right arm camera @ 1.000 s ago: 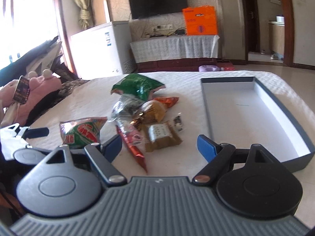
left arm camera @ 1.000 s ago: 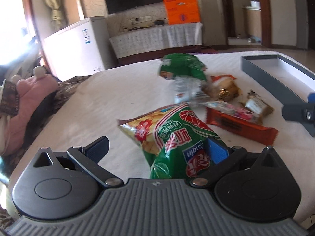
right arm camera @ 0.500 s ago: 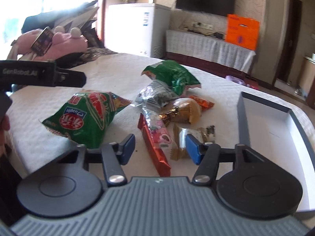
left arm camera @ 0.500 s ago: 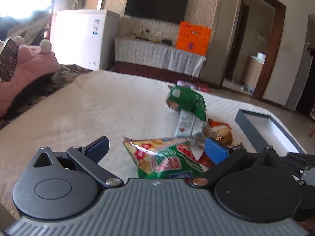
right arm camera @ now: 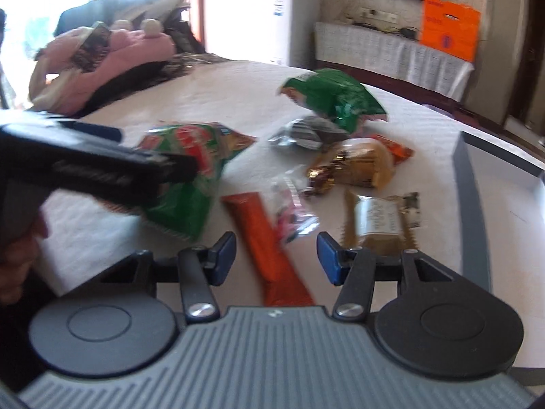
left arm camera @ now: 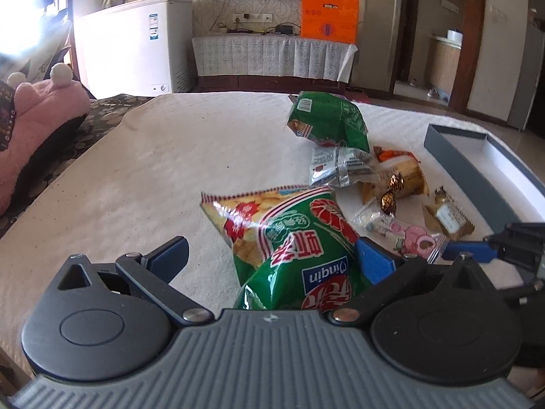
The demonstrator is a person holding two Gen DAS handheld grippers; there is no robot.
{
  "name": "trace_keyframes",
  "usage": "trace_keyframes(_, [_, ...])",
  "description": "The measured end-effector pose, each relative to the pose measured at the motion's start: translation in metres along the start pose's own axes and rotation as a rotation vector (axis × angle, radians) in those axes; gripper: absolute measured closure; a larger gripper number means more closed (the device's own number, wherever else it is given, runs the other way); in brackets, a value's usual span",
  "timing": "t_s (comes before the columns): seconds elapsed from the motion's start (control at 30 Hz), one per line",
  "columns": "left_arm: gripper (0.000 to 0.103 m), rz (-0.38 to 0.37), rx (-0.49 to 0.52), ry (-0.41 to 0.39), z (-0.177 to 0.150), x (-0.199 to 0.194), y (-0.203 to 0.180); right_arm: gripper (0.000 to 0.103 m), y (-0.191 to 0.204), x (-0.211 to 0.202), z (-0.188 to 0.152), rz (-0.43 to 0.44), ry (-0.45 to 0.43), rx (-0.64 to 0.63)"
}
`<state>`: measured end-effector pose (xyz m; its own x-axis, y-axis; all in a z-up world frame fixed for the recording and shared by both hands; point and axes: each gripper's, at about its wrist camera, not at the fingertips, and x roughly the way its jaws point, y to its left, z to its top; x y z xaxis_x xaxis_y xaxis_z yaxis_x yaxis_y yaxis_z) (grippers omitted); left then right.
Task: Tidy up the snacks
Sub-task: 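Grasp the green Qinqin chip bag with the left gripper while the right gripper approaches the orange-red candy bar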
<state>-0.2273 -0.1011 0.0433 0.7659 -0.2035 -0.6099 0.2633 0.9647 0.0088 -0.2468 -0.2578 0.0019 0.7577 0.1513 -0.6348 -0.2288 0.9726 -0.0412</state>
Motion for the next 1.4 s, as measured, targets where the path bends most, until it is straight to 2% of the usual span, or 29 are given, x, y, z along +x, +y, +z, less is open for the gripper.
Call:
trace_keyframes(0.07, [0.000, 0.001, 0.007, 0.004, 0.000, 0.001, 0.001, 0.048, 0.004, 0.002, 0.000, 0.020, 0.010, -0.002])
trace_keyframes(0.13, [0.000, 0.007, -0.007, 0.007, 0.000, 0.001, 0.006, 0.047, 0.015, 0.001, -0.002, 0.078, 0.022, -0.040])
trace_keyframes(0.2, [0.000, 0.005, -0.028, 0.015, 0.001, 0.003, 0.009, 0.048, 0.023, -0.001, -0.005, 0.088, 0.017, -0.075])
trace_keyframes(0.23, [0.000, 0.002, -0.038, 0.019, 0.001, 0.004, 0.011, 0.046, 0.020, 0.000, -0.004, 0.087, 0.018, -0.064])
trace_keyframes(0.3, [0.000, 0.000, -0.048, 0.023, 0.001, 0.006, 0.011, 0.036, 0.014, 0.002, -0.003, 0.063, 0.023, -0.020])
trace_keyframes(0.5, [0.000, 0.002, -0.015, -0.008, 0.005, 0.006, 0.006, 0.031, 0.019, 0.009, 0.003, 0.054, 0.018, -0.028])
trace_keyframes(0.53, [0.000, 0.000, -0.012, -0.011, 0.007, 0.007, 0.004, 0.028, 0.019, 0.010, 0.003, 0.047, 0.023, -0.021])
trace_keyframes(0.57, [0.000, -0.003, -0.003, -0.014, 0.009, 0.008, 0.002, 0.020, 0.018, 0.010, 0.004, 0.037, 0.036, -0.009])
trace_keyframes(0.63, [0.000, 0.003, 0.023, -0.016, 0.012, 0.010, -0.003, 0.017, 0.015, 0.010, 0.003, 0.037, 0.048, 0.011])
trace_keyframes(0.8, [0.000, 0.059, 0.097, 0.114, 0.013, 0.032, -0.017, 0.015, 0.013, 0.009, 0.000, 0.052, 0.035, 0.011])
trace_keyframes(0.83, [0.000, 0.061, 0.105, 0.119, 0.011, 0.033, -0.018, 0.013, 0.013, 0.009, 0.000, 0.058, 0.033, 0.012])
trace_keyframes(0.87, [0.000, 0.057, 0.107, 0.116, 0.010, 0.034, -0.017, 0.006, 0.014, 0.010, 0.000, 0.071, 0.038, 0.009])
trace_keyframes(0.93, [0.000, 0.022, 0.075, 0.098, 0.011, 0.033, -0.011, 0.000, 0.018, 0.012, -0.001, 0.088, 0.049, -0.013])
trace_keyframes(1.03, [0.000, -0.056, -0.055, 0.053, 0.009, 0.030, 0.006, 0.000, 0.020, 0.010, -0.005, 0.077, 0.030, -0.019])
trace_keyframes(1.1, [0.000, -0.067, -0.125, 0.048, 0.009, 0.031, 0.014, 0.000, 0.021, 0.010, -0.001, 0.075, 0.054, -0.018])
trace_keyframes(1.23, [0.000, -0.045, -0.071, 0.055, 0.014, 0.035, 0.009, 0.005, 0.019, 0.011, 0.003, 0.059, 0.056, -0.005])
trace_keyframes(1.3, [0.005, -0.045, -0.038, 0.057, 0.014, 0.036, 0.005, 0.018, 0.016, 0.010, 0.003, 0.051, 0.039, 0.013])
trace_keyframes(1.33, [0.005, -0.039, -0.024, 0.056, 0.013, 0.036, 0.003, 0.030, 0.014, 0.009, 0.004, 0.046, 0.031, 0.021])
trace_keyframes(1.4, [0.007, -0.041, -0.018, 0.059, 0.013, 0.037, 0.003, 0.035, 0.011, 0.009, 0.003, 0.051, 0.028, 0.033])
